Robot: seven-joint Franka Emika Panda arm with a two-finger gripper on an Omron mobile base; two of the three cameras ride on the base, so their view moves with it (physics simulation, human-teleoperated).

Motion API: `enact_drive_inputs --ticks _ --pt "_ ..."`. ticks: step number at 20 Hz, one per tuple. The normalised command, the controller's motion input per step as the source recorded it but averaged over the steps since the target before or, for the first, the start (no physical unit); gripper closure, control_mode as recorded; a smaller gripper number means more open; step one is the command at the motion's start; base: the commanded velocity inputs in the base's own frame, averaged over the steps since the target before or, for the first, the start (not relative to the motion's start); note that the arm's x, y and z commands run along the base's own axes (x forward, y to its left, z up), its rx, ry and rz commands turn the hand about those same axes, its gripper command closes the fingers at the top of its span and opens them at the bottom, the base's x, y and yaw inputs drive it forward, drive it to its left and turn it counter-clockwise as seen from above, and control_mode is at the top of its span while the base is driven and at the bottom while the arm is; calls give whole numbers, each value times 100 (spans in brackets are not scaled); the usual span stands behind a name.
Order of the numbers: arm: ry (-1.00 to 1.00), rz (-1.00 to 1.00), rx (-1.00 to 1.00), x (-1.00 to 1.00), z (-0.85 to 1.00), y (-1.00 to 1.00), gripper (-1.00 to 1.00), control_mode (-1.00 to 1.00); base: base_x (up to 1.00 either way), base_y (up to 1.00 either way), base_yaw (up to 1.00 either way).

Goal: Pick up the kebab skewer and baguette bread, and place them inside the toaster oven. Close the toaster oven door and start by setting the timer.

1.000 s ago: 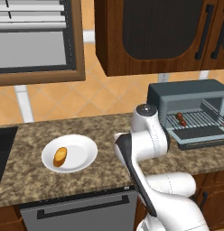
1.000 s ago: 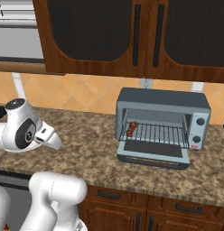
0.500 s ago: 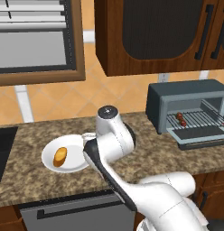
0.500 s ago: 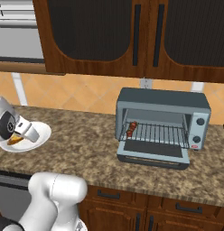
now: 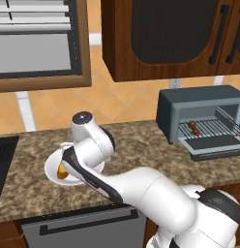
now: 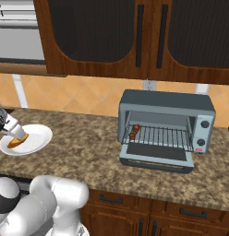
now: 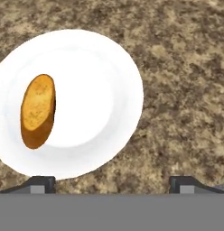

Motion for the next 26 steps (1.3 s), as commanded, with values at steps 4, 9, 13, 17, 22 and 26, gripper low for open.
enact_drive_inputs --ticks 4,9,13,17,22,26 --pt "3 6 0 20 -36 24 -100 -100 0 0 0" --pt "2 4 2 16 -28 18 -100 -100 0 0 0" --pt "0 1 7 23 -27 20 -100 -100 0 0 0" --pt "0 0 13 18 -27 33 -100 -100 0 0 0" --pt "2 1 4 38 -25 27 -100 -100 0 0 0" --pt "7 1 0 50 -29 26 -100 -100 0 0 0"
